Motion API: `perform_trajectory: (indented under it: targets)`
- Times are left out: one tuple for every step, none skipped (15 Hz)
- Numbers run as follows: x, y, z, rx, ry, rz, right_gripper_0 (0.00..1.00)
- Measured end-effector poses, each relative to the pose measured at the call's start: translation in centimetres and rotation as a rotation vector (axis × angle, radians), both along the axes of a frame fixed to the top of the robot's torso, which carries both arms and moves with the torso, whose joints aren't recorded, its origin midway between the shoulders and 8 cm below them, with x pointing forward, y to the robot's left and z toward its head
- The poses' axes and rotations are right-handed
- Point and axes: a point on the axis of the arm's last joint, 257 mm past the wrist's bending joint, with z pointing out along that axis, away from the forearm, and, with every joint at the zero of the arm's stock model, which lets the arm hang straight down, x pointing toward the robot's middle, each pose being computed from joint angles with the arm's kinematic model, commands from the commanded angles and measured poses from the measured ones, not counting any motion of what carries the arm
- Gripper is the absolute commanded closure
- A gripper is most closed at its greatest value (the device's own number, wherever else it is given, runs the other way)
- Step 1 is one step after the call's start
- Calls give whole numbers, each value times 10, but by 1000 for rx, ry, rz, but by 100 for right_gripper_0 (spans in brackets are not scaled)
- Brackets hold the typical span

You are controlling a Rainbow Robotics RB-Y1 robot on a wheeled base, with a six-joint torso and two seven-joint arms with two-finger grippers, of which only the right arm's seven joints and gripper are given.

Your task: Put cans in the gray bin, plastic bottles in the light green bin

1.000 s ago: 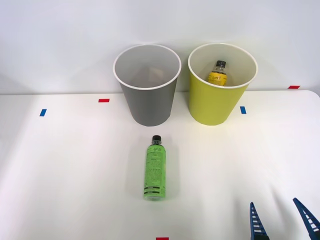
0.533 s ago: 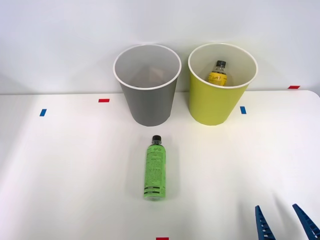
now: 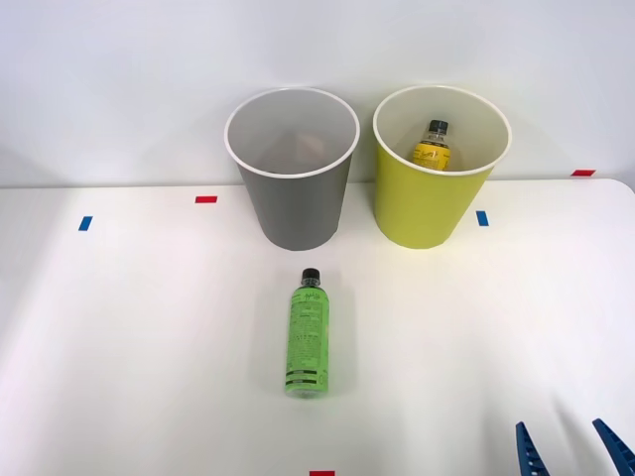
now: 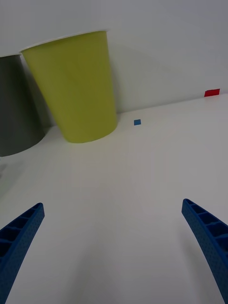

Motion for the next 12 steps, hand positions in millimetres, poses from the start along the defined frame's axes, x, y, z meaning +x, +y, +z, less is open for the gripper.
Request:
perform_trajectory:
  targets:
    - [0, -1, 0, -1, 0, -2, 0]
    - [-1, -2, 0, -2, 1, -4, 0]
    - [-1, -3, 0, -3, 1, -6, 0]
    - [-1, -3, 0, -3, 2, -7, 0]
    - [-1, -4, 0, -4, 2, -7, 0]
    - [-1, -4, 0, -4, 2, -8, 0]
    - [-1, -4, 0, -4, 2, -8, 0]
    - [-1, -4, 0, -4, 2, -8, 0]
    - [-1, -4, 0, -4, 2, -8, 0]
    - [-1, -4, 0, -4, 2, -8, 0]
    - [-1, -4, 0, -4, 2, -8, 0]
    - [-1, -4, 0, -4, 2, -8, 0]
